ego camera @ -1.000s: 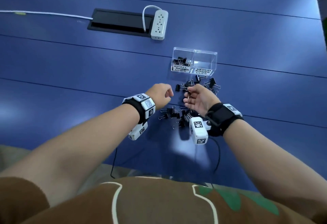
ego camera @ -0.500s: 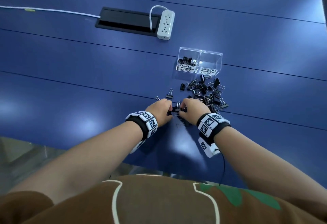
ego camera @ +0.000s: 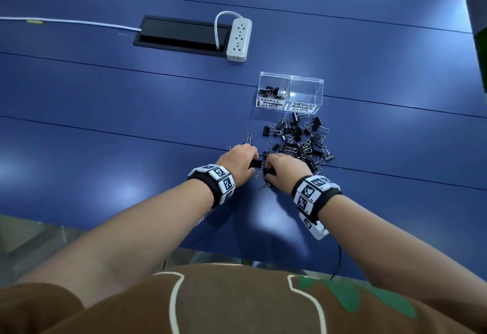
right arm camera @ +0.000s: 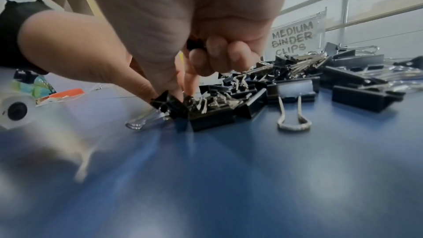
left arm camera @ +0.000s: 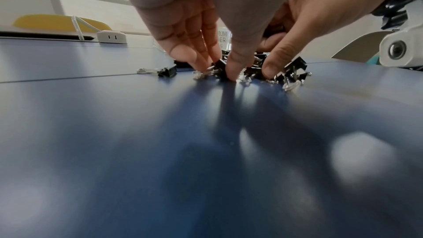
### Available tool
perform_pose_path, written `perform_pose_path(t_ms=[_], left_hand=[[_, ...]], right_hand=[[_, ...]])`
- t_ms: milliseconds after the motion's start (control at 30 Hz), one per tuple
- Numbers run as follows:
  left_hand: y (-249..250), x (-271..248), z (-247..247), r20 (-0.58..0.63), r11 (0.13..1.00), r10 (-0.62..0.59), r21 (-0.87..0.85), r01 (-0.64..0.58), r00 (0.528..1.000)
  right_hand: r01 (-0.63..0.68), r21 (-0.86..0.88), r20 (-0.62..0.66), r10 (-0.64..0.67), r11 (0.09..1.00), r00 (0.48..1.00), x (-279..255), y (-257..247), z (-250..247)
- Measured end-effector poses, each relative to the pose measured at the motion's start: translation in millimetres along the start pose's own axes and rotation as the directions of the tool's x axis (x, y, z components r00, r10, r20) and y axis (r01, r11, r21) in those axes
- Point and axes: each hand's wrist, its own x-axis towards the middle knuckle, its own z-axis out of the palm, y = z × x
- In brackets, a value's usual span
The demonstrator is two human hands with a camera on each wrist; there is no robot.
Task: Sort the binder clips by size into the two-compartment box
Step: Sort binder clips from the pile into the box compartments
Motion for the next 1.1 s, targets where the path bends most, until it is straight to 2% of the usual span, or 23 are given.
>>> perform_pose_path(t_ms=[167, 267, 333, 400, 567, 633, 733, 800, 867, 967, 1100], left_hand=[[-1.2, 3.0, 2.3, -0.008, 1.0, -0.022, 0.016, 0.023, 1.0], [-2.4, 3.6, 4.5, -0.04, 0.997, -0.018, 0.079, 0.021, 0.999], [-3.4, 4.3, 5.7, -0.043, 0.996, -0.015, 0.085, 0.019, 0.999], [-5.2, 4.7, 4.8, -0.032, 0.998, -0.027, 0.053, 0.029, 0.999], [-8.2, 9.1, -4.9, -0.041, 0.997, -0.053, -0.066, 0.05, 0.998], [-6.1, 14.3, -11.6, -0.073, 0.99, -0.062, -0.131, 0.052, 0.995], [0.6, 26.9, -27.6, -0.125, 0.973, -0.095, -0.221, 0.066, 0.988], [5.8, 38.5, -41.9, -0.161, 0.964, -0.12, -0.255, 0.076, 0.98], [10.5, 51.9, -57.1, -0.207, 0.956, -0.14, -0.282, 0.078, 0.968], [18.0, 74.7, -77.8, -0.268, 0.956, -0.136, -0.287, 0.055, 0.954], [29.4, 105.4, -99.7, -0.309, 0.967, -0.072, -0.253, -0.01, 0.948]], right_hand=[[0.03, -0.028, -0.017, -0.031, 0.999, 0.999, 9.0, -5.8, 3.3], [0.013, 0.029, 0.002, -0.013, 1.0, 1.0, 13.6, -6.1, -2.1], [-0.05, 0.197, -0.024, 0.056, 0.979, 0.998, 15.2, -2.6, -11.2], [-0.103, 0.392, -0.057, 0.136, 0.914, 0.989, 19.7, 3.9, -23.3], [-0.141, 0.634, -0.115, 0.273, 0.76, 0.955, 48.7, 18.6, -73.8], [-0.125, 0.622, -0.187, 0.301, 0.773, 0.935, 67.4, 19.1, -98.8], [-0.134, 0.453, -0.297, 0.291, 0.881, 0.91, 95.5, 13.9, -128.4], [-0.164, 0.305, -0.306, 0.26, 0.938, 0.916, 109.2, 9.2, -135.9], [-0.172, 0.242, -0.282, 0.239, 0.955, 0.929, 116.7, 6.4, -135.1], [-0.13, 0.264, -0.298, 0.209, 0.956, 0.931, 116.8, 9.2, -130.9], [-0.098, 0.338, -0.335, 0.217, 0.936, 0.917, 102.7, 22.2, -122.1]])
